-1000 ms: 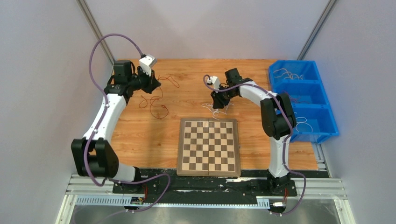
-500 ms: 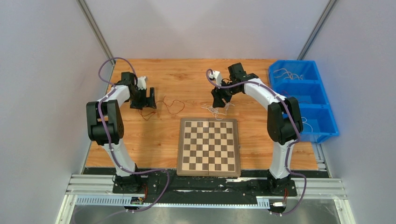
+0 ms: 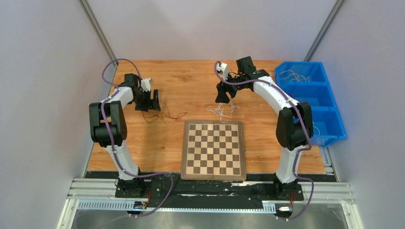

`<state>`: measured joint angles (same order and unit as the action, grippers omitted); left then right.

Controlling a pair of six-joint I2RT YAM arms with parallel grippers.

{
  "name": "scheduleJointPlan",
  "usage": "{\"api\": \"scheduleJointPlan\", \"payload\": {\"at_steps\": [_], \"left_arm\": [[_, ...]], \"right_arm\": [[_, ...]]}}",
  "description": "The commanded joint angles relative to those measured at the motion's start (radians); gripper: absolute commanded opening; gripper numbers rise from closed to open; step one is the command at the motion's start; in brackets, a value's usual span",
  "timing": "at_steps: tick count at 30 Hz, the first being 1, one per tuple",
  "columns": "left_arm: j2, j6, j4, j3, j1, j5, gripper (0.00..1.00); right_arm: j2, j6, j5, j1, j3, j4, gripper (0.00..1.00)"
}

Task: Untangle the cables

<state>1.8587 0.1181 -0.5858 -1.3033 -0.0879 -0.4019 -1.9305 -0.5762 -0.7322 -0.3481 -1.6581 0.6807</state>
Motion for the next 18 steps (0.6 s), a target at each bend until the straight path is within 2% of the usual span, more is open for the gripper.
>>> {"api": "scheduleJointPlan", "payload": {"at_steps": [1, 9, 11, 18], "left_arm": [[-0.095, 0.182, -0.083, -0.064, -0.003, -0.04, 0.89], [0.024, 0.286, -0.094, -0.148, -0.012, 0.117, 0.89], [0.074, 0.308, -0.124, -0.18, -0.012, 0.128, 0.86], [0.12, 0.366, -0.132, -0.142, -0.012, 0.148, 0.57]], "right_arm": [[0.046, 0.012, -0.042, 0.005, -0.021, -0.009, 0.65], [0.046, 0.015, -0.033, 0.006, -0.016, -0.008, 0.66], [0.052, 0.015, -0.033, 0.007, -0.015, -0.008, 0.67], [0.086, 0.012, -0.112, 0.014, -0.008, -0.024, 0.76]]}}
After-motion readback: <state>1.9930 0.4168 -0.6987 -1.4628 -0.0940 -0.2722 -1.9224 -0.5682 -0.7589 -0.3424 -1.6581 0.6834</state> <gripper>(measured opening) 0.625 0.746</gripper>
